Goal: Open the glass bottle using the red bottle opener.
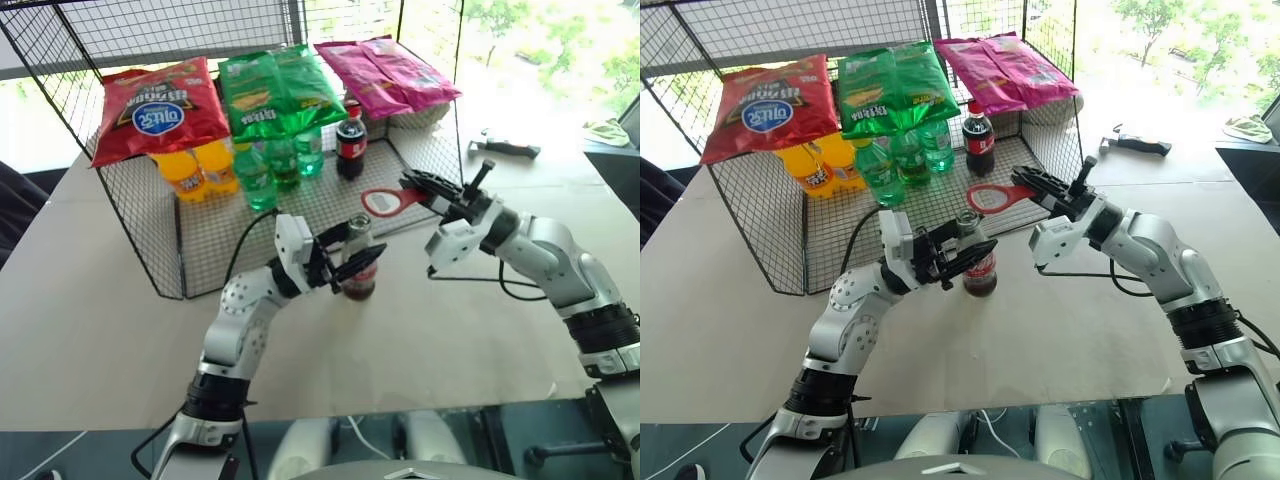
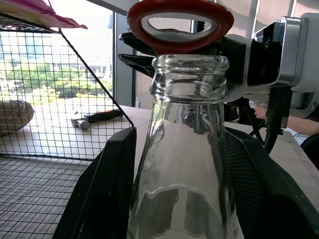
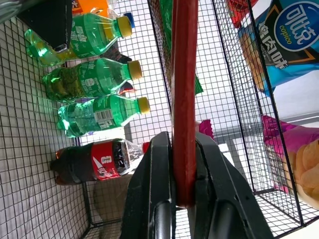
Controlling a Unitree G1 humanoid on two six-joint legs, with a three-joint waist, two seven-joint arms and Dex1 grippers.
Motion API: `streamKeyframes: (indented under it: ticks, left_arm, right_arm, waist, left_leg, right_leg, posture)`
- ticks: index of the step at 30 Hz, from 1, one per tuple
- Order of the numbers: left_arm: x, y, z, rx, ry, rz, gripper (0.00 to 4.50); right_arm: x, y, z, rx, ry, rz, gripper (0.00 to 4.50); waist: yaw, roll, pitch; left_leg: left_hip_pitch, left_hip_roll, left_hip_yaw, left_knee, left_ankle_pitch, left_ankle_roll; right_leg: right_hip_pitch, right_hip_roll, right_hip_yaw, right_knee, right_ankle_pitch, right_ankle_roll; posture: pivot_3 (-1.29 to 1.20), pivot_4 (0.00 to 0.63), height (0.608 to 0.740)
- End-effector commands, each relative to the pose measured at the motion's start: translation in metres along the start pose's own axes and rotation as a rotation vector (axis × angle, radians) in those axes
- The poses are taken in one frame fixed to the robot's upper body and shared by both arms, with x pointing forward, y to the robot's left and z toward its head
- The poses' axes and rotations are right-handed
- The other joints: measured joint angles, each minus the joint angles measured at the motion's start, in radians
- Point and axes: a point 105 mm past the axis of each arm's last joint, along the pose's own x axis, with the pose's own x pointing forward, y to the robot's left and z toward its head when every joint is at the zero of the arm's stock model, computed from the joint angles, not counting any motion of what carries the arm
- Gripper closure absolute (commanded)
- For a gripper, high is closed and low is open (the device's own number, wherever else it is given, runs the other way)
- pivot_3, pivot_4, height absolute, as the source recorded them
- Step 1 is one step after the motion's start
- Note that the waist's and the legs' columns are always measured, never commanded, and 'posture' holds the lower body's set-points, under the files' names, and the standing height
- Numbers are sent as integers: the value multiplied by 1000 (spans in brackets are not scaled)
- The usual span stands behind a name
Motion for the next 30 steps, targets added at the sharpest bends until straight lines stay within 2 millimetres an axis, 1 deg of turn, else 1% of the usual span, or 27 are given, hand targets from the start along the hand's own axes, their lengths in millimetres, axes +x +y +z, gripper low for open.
streamKeyframes:
  ticks: [1, 3, 6, 8, 10, 13, 16, 17, 18, 20, 21, 28, 30]
  left_arm:
    - [0, 0, 0, -4, 0, 1, 2469]
    - [0, 0, 2, -6, -11, -2, 2469]
    - [0, 0, 4, -7, -17, 1, 2469]
    - [0, 0, 5, -11, -18, 2, 2469]
    - [-1, 0, 5, -17, -19, 1, 2469]
    - [-1, -1, 5, -26, -19, -6, 2469]
    - [-1, -1, 6, -29, -20, -10, 2469]
    - [-1, -1, 7, -31, -21, -10, 1423]
    - [-1, -2, 7, -32, -21, -11, 1107]
    - [-1, -2, 7, -35, -21, -11, 249]
    - [-1, -2, 7, -37, -22, -11, 61]
    - [-4, -5, 7, -31, -20, -18, 61]
    - [-10, -9, 8, -30, -6, -37, 61]
  right_arm:
    - [-2, -16, 0, 28, 3, -87, 4500]
    - [-2, -15, 0, 77, 9, -107, 4500]
    - [-2, -8, 0, 244, 27, -142, 4500]
    - [-2, 0, 1, 359, 39, -147, 4500]
    - [-1, 9, 7, 431, 32, -113, 4500]
    - [0, 18, 15, 561, 30, -101, 4500]
    - [-1, 25, 17, 716, 50, -117, 4500]
    - [-2, 26, 17, 762, 60, -129, 4500]
    - [-2, 26, 16, 798, 72, -143, 4500]
    - [-3, 28, 15, 847, 92, -157, 4500]
    - [-3, 28, 14, 862, 101, -164, 4500]
    - [-9, 32, 6, 910, 154, -179, 4500]
    - [-13, 39, 1, 1025, 198, -188, 4500]
  waist:
    - [0, 0, 0]
    - [0, 0, 0]
    - [0, 0, 0]
    - [0, 0, 0]
    - [0, 0, 0]
    - [0, 0, 0]
    - [0, 0, 0]
    - [0, 0, 0]
    - [1, 0, 0]
    - [1, 0, 0]
    - [1, 0, 0]
    - [0, 0, 0]
    - [0, 0, 0]
  left_leg:
    - [0, 0, 0, 0, 0, 0]
    - [0, 0, 0, 0, 0, 0]
    - [0, 0, 0, 0, 0, 0]
    - [0, 0, 0, 0, 0, 0]
    - [0, 0, 0, 0, 0, 0]
    - [0, 0, 0, 0, 0, 0]
    - [0, 1, -1, 0, 0, 0]
    - [0, 1, -1, 0, 0, 0]
    - [0, 1, -1, 0, 0, 0]
    - [0, 1, -1, 0, 0, 0]
    - [0, 1, -1, 0, 0, 0]
    - [0, 1, -1, 0, 0, 0]
    - [0, 1, -1, 0, 0, 0]
  right_leg:
    - [0, 0, 0, 0, 0, 0]
    - [0, 0, 0, 0, 0, 0]
    - [0, 0, 0, 0, 0, 0]
    - [0, 0, 0, 0, 0, 0]
    - [0, 0, 0, 0, 0, 0]
    - [0, 0, 0, 0, 0, 0]
    - [0, 0, 0, 0, 0, 0]
    - [0, 0, 0, 0, 0, 0]
    - [0, 0, 0, 0, 0, 0]
    - [0, 0, 0, 0, 0, 0]
    - [0, 0, 0, 0, 0, 0]
    - [-1, 0, 0, 0, 0, 0]
    - [-1, 0, 0, 0, 0, 0]
  posture:
    - [0, 150, 740]
    - [0, 150, 740]
    - [0, 150, 740]
    - [0, 150, 740]
    - [0, 150, 740]
    - [0, 150, 740]
    - [0, 150, 740]
    - [0, 150, 740]
    - [0, 150, 740]
    - [0, 150, 740]
    - [0, 150, 740]
    - [0, 150, 740]
    - [0, 150, 740]
